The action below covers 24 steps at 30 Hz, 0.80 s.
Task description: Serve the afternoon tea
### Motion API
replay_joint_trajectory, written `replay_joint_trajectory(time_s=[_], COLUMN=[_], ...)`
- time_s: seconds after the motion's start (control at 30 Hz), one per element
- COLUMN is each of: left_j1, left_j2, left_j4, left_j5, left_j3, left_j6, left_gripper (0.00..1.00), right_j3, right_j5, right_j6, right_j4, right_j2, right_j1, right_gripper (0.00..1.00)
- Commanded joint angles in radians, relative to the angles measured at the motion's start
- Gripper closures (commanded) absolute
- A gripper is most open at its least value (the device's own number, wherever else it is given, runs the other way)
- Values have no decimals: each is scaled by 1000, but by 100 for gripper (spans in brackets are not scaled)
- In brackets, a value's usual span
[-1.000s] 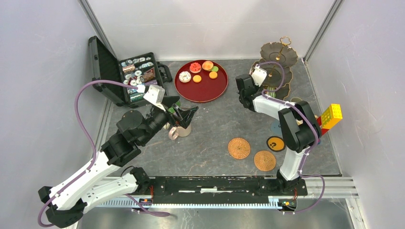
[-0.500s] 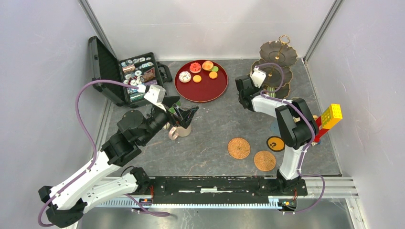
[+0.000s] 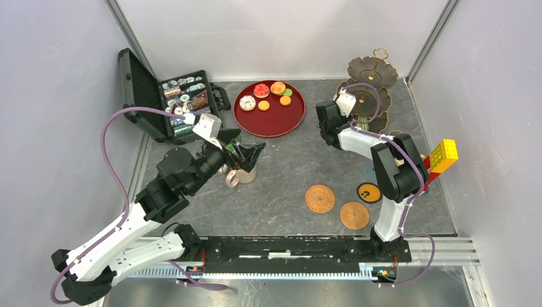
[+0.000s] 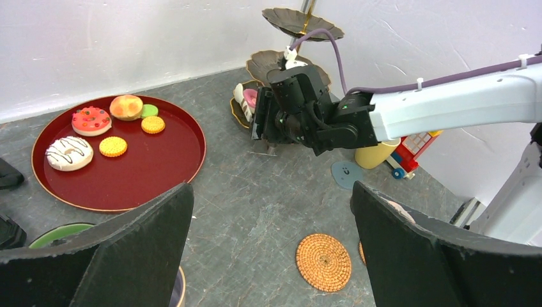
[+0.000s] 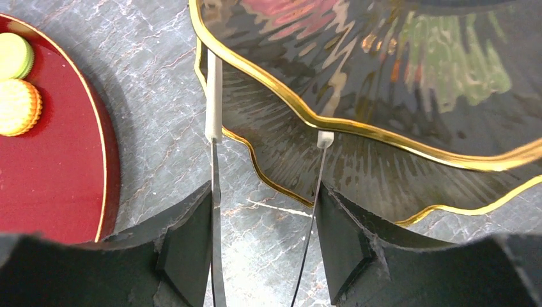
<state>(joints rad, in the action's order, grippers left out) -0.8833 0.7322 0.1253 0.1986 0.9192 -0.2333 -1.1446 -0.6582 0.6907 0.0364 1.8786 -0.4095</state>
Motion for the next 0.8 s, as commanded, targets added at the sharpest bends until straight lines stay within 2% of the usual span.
replay_joint_trajectory(time_s=[0.0,0.5,0.77], left_j1=[-2,-3,-2], left_j2=[-8,-13,-11], left_j4=[-35,-35,-33], left_j5=[-18,-18,-13], left_j3=[30,30,31], left_j6=[38,37,41], left_gripper=[0,0,0], right_j3=[32,170,242], right_j5=[13,119,184], right_j6=[-22,-54,-177], right_j4=[13,3,4], right_j2=[-95,-224,-309], right_j1=[0,-21,-44], right_gripper=[38,37,38])
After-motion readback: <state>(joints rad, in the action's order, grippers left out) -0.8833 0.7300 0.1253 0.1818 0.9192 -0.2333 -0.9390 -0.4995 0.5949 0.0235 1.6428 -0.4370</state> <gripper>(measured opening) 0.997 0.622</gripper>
